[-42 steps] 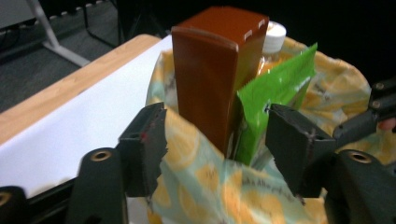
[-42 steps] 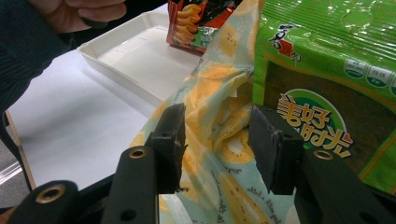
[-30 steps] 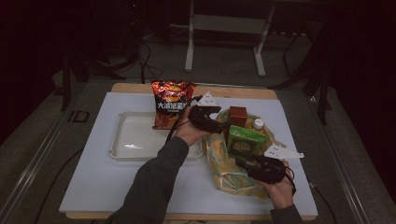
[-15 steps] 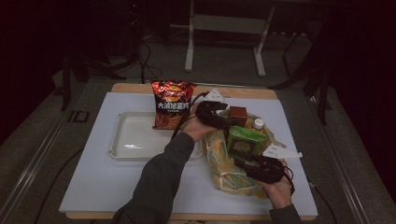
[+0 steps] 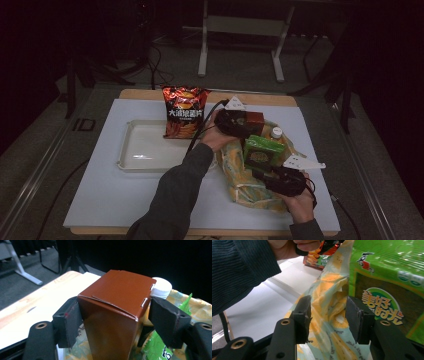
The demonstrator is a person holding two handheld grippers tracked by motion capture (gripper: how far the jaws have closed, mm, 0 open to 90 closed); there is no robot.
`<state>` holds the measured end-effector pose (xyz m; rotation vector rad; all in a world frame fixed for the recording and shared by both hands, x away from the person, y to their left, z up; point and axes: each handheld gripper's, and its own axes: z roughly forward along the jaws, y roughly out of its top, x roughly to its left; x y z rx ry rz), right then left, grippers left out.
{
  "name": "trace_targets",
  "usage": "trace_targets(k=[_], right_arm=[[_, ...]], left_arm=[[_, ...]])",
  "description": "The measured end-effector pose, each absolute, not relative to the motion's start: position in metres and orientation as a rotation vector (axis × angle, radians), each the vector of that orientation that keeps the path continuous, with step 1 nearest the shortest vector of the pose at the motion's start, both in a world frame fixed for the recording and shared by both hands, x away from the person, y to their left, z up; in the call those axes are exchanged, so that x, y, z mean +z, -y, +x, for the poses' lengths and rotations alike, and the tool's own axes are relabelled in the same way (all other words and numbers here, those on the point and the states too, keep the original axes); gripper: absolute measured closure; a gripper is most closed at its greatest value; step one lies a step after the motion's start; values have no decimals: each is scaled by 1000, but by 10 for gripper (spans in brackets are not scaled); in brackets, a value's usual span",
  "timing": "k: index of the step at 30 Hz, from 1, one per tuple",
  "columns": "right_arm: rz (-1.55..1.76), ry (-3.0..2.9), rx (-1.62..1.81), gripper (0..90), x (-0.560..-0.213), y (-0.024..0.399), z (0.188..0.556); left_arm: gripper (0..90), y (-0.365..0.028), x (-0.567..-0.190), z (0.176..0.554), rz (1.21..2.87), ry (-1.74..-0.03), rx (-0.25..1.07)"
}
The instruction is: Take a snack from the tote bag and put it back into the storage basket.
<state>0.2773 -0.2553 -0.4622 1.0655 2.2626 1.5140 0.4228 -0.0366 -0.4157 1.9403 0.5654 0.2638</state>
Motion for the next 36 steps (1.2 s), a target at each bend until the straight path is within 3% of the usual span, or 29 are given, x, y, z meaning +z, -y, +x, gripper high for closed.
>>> trace_targets(k=[7, 30, 36], right_arm=[[1082, -2241, 1520, 558, -461, 262, 278], [1128, -2227, 1520, 556, -463, 276, 280], [1139, -2216, 1527, 555, -461, 280, 280]], left_arm=[[368, 41, -414, 413, 1946, -524, 326], [293, 36, -424, 433, 1917, -563, 217], [404, 38, -422, 429, 1921, -504, 201]])
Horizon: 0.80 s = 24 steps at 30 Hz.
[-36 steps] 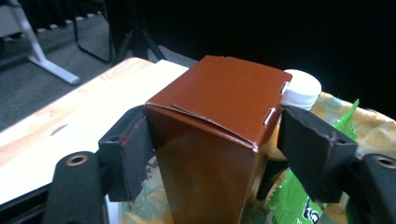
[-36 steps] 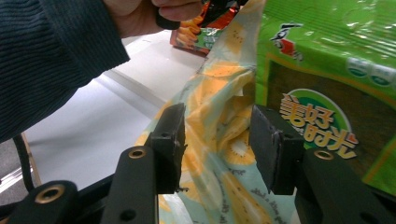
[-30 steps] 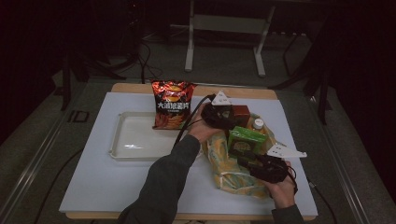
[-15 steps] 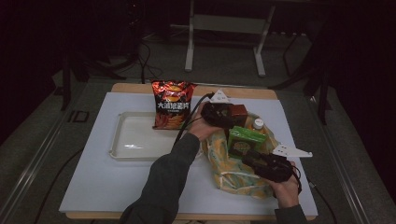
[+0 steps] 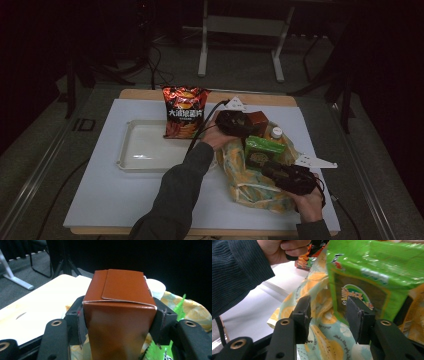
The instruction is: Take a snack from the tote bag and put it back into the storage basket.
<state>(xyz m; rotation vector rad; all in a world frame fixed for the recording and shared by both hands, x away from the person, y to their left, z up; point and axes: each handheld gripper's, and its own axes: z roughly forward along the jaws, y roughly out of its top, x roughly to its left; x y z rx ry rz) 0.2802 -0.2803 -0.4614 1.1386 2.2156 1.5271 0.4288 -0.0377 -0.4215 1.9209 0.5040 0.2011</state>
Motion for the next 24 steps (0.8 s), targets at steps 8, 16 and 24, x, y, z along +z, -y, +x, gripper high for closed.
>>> trace_targets(k=[8, 16, 24], right_arm=[[1163, -2182, 1544, 555, -459, 291, 281], [1198, -2136, 1539, 555, -458, 303, 281], [1228, -2139, 1514, 564, -463, 303, 283]], left_arm=[[359, 44, -425, 431, 1930, -518, 195], [418, 42, -422, 429, 1950, -529, 226], [421, 35, -413, 424, 1932, -549, 267]])
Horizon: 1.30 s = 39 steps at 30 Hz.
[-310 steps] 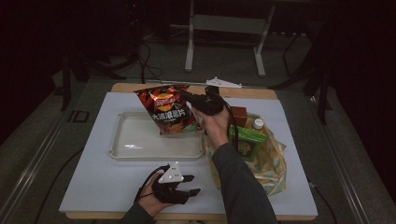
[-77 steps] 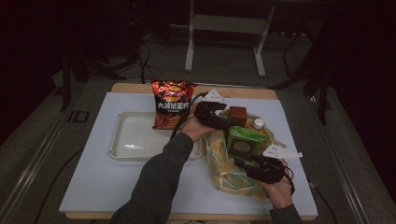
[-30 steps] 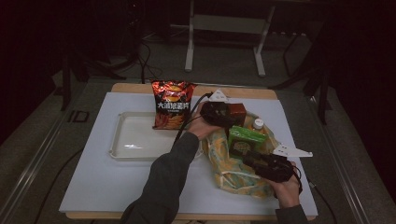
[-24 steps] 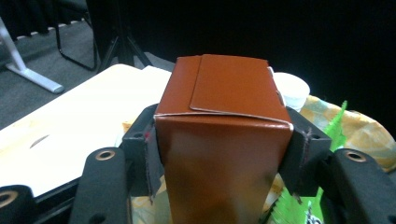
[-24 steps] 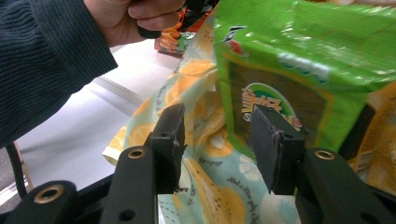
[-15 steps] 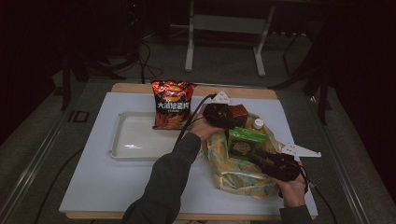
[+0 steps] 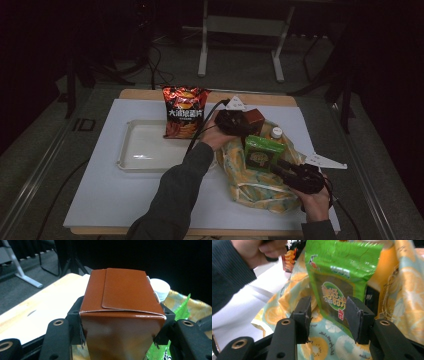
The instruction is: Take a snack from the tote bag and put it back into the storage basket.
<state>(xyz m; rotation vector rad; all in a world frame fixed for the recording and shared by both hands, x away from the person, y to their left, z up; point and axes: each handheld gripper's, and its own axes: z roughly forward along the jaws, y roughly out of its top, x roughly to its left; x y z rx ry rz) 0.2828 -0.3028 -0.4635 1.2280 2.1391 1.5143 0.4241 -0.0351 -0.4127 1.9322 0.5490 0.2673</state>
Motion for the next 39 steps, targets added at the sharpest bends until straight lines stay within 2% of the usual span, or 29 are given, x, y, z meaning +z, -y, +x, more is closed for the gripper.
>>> trace_targets(k=[28, 30, 35, 39], right_arm=[[1198, -2189, 1494, 582, -465, 285, 285], [1193, -2185, 1489, 610, -464, 281, 285], [1198, -2165, 1450, 807, -461, 274, 291], [1197, -2145, 1445, 867, -460, 266, 298]], left_arm=[[422, 12, -394, 404, 1962, -591, 345], [422, 10, -393, 403, 1964, -596, 345], [422, 6, -393, 399, 1974, -613, 352], [422, 4, -394, 396, 1971, -632, 358]])
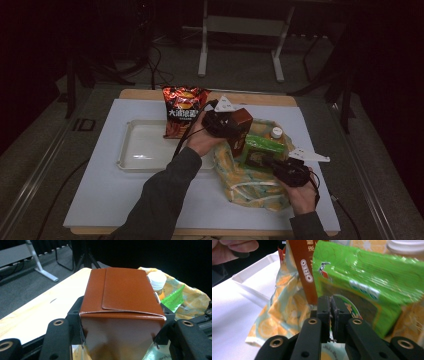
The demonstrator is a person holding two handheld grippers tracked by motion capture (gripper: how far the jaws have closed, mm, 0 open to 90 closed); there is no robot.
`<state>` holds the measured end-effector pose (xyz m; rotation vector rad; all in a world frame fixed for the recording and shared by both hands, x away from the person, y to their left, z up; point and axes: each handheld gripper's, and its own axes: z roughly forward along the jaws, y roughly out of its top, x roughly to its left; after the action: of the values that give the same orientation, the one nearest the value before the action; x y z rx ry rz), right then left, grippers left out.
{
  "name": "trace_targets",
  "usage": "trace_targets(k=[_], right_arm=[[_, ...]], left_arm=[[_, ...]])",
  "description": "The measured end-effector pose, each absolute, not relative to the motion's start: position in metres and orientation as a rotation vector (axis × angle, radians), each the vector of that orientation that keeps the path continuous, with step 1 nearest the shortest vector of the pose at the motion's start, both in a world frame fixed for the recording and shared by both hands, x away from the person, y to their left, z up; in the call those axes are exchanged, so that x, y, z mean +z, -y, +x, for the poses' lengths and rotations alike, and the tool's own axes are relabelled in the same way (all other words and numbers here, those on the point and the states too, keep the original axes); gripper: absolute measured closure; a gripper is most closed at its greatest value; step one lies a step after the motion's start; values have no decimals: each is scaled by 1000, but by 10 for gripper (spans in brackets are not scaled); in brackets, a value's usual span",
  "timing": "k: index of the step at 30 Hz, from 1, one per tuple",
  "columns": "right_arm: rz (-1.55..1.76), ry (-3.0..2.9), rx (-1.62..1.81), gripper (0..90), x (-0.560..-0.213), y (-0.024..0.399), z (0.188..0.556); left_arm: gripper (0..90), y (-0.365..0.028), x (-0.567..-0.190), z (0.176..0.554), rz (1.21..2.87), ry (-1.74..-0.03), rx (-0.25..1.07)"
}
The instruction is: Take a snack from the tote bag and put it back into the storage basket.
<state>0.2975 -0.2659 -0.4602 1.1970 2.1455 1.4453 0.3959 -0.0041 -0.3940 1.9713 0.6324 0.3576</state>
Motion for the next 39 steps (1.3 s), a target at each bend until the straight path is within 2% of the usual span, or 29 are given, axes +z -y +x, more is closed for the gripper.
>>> trace_targets(k=[8, 19, 33, 39], right_arm=[[1187, -2136, 1402, 872, -454, 251, 310], [1214, -2131, 1366, 857, -456, 250, 317], [1172, -2166, 1377, 824, -452, 258, 307], [1150, -2219, 1357, 782, -452, 261, 301]], left_arm=[[422, -9, -396, 390, 1944, -651, 342], [422, -15, -390, 379, 1944, -605, 314], [422, -3, -381, 353, 1982, -488, 291], [422, 2, -377, 347, 1979, -458, 272]])
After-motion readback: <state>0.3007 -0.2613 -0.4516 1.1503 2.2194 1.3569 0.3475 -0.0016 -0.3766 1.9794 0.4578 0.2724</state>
